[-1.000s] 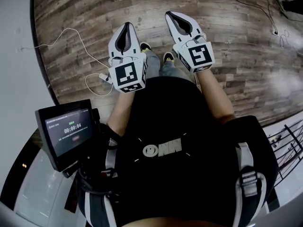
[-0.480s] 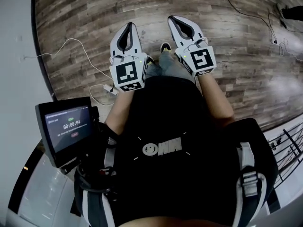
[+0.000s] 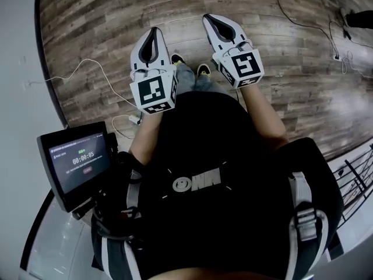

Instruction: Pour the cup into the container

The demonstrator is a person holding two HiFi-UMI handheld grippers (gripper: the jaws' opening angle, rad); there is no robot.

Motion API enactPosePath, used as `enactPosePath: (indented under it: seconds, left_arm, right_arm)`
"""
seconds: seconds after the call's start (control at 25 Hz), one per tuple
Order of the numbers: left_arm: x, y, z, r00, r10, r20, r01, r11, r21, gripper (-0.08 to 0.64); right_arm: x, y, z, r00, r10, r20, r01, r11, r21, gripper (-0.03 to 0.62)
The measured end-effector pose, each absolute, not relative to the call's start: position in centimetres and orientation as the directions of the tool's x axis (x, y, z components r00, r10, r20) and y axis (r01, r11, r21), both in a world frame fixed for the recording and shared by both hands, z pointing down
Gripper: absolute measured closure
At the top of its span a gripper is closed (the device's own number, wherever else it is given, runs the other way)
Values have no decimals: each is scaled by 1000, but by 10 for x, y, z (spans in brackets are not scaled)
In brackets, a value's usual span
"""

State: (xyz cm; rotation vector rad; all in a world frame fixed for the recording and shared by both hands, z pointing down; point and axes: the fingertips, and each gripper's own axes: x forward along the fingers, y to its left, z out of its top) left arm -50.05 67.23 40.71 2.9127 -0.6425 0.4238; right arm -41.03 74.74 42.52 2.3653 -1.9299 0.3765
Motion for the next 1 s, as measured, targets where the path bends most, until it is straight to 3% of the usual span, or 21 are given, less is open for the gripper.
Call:
enactPosePath:
  seconds: [0.24,0.48,0.72,1.0]
  left_arm:
    - [-483,674,391,894,-375,246,-400,-915,56,566]
    - [-400,590,403,878,-370,304,-405,-912,59,566]
    - [-409,588,398,864,-410,293,-439,-898,40,566]
    - [-370,474,404,844,-437,312,-483,-872,84,566]
  right_arm:
    - [-402,759,419,188,-948,256,-977,-207,-50,588]
    - [-326,685,432,188,-940,285,-972,-220,-84,588]
    - [-315,665,412,174,-965,199,-979,-192,-74,588]
    - [-277,539,417,102,-963,248,-992,-117,-49,588]
